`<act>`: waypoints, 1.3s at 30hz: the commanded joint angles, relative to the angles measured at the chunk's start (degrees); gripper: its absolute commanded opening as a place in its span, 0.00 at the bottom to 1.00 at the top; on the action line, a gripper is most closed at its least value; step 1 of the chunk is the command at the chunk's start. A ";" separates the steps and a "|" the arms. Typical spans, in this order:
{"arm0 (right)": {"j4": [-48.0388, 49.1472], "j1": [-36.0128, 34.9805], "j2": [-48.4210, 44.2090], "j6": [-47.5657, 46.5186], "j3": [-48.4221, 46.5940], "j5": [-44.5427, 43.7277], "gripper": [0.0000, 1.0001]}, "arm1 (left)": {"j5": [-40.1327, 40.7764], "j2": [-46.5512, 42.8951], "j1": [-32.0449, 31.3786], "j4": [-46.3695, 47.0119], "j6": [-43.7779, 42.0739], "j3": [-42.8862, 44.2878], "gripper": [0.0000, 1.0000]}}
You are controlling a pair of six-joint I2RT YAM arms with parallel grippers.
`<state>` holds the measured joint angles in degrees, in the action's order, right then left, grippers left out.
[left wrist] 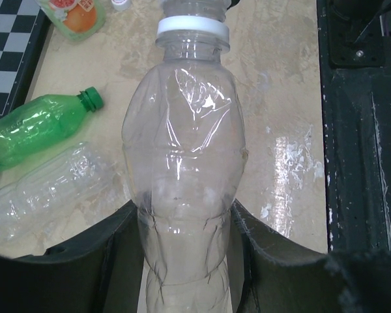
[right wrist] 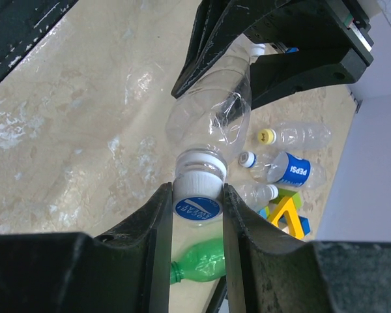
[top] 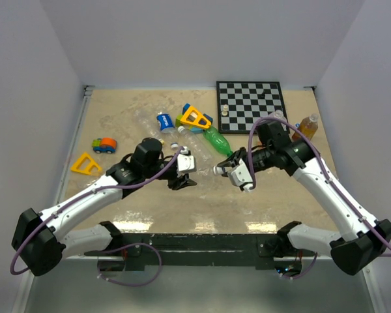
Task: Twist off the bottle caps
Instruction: Unscrew the bottle cap from the plastic bottle, then place the plastic bottle at the center of the board.
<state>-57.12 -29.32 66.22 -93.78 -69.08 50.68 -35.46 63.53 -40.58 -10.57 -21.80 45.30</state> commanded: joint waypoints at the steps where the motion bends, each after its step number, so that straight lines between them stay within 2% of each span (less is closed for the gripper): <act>1: -0.71 1.20 -2.14 5.96 0.70 0.74 0.34 | -1.45 -0.16 0.41 1.25 0.01 0.49 0.00; 5: -0.88 2.25 -3.02 12.55 -1.40 2.23 0.54 | -1.19 -0.25 0.32 1.16 0.09 0.49 0.00; 10: -2.21 4.27 -4.25 20.54 -3.78 4.87 0.64 | -0.84 -0.25 0.41 1.16 0.01 0.49 0.00; 11: -1.42 4.53 -4.69 24.57 -3.96 5.05 0.64 | -0.84 -0.16 0.41 1.16 0.01 0.49 0.00; 14: -1.15 4.97 -5.48 28.11 -3.17 5.14 0.64 | -0.84 -0.16 0.41 1.16 0.09 0.49 0.00; 17: 4.54 5.50 -6.54 36.36 -0.19 3.47 0.64 | -0.49 -0.25 0.41 0.90 0.18 0.58 0.00; 20: 8.42 6.47 -6.54 39.98 2.97 4.86 0.63 | -0.22 -0.77 0.41 0.99 0.18 0.58 0.00; 25: 11.42 6.82 -4.26 41.66 5.01 8.99 0.65 | -1.18 -0.69 0.41 1.34 0.53 0.67 0.00; 31: 10.02 5.15 1.63 40.34 1.76 13.65 0.67 | -2.94 -0.16 0.41 2.57 1.85 0.58 0.00; 39: 9.13 2.69 5.33 39.99 0.08 15.51 0.69 | -4.53 1.16 0.41 4.76 4.13 0.40 0.00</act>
<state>-48.03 -25.54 71.81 -54.43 -66.11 62.74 -37.39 63.99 -40.51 -9.58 -19.84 45.28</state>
